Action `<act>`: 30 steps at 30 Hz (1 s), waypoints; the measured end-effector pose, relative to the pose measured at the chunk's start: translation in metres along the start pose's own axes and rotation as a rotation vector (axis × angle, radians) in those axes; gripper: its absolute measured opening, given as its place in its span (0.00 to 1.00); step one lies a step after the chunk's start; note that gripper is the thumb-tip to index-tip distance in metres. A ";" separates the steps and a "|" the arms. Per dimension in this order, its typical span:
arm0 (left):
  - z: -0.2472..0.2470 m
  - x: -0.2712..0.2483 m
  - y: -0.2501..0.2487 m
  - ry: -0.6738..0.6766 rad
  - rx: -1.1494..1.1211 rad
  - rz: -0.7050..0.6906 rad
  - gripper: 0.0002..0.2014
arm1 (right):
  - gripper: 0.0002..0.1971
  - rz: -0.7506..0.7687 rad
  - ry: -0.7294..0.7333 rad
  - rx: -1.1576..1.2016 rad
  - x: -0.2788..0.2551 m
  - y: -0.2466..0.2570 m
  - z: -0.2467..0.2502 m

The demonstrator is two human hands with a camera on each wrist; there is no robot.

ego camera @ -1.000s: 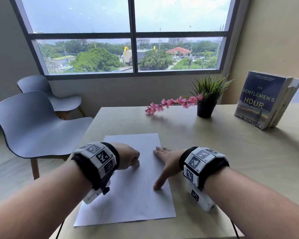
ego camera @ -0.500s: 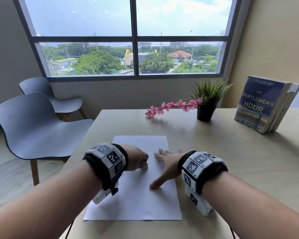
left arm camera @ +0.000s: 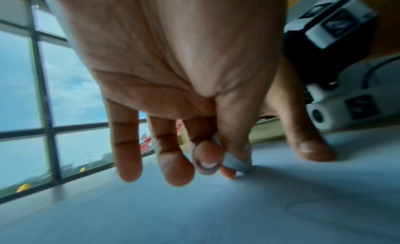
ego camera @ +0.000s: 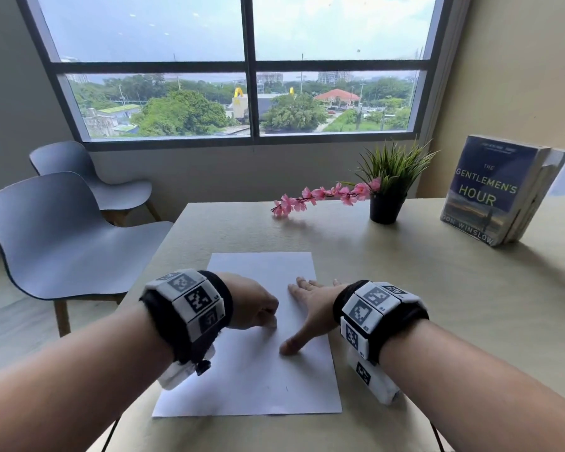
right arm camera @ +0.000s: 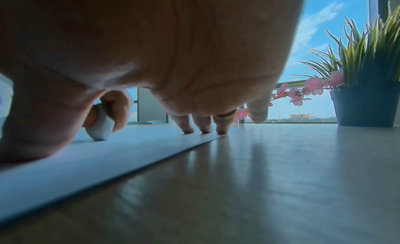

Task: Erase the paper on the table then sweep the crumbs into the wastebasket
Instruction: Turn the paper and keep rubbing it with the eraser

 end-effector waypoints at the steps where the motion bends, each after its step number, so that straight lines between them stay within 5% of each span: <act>1: 0.001 0.001 0.004 0.001 -0.007 0.012 0.18 | 0.64 -0.001 -0.002 0.002 0.000 -0.001 0.000; 25: 0.005 0.007 0.038 -0.018 0.011 0.131 0.18 | 0.65 -0.009 0.000 0.026 0.004 -0.003 -0.001; 30: 0.000 0.004 0.027 -0.013 0.043 0.067 0.17 | 0.64 -0.005 -0.021 0.012 0.004 -0.001 0.001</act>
Point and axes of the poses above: each hand's wrist, its own x-axis towards the middle knuckle, its own z-axis out of the back of the hand, y = z × x, the point moved 9 cm from there along x, towards the middle knuckle, and after that the axes turned 1 degree about z, right-handed, at the moved point
